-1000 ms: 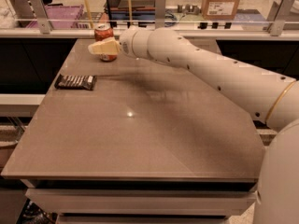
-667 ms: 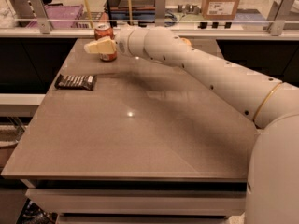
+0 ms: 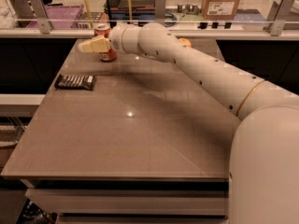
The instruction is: Knock coke can over
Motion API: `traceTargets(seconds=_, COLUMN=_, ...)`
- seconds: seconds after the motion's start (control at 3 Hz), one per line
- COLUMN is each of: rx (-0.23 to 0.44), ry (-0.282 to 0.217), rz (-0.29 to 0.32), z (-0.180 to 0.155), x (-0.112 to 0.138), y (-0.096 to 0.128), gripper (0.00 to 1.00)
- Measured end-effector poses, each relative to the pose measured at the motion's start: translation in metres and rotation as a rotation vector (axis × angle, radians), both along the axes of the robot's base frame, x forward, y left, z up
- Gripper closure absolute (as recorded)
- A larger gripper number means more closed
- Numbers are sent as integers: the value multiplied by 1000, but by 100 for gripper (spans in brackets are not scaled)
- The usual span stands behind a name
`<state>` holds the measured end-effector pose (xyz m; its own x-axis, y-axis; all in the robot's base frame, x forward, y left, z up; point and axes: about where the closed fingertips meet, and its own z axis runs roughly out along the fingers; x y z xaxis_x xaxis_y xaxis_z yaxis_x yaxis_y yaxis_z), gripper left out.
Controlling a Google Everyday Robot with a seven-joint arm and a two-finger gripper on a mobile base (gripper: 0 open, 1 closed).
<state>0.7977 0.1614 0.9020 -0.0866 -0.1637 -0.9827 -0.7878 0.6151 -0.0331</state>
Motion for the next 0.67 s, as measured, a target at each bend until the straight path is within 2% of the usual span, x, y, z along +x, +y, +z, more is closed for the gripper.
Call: traceTargets(seconds=0.67, rx=1, ry=2, rz=8, z=-1, x=-1, y=5, gripper=46)
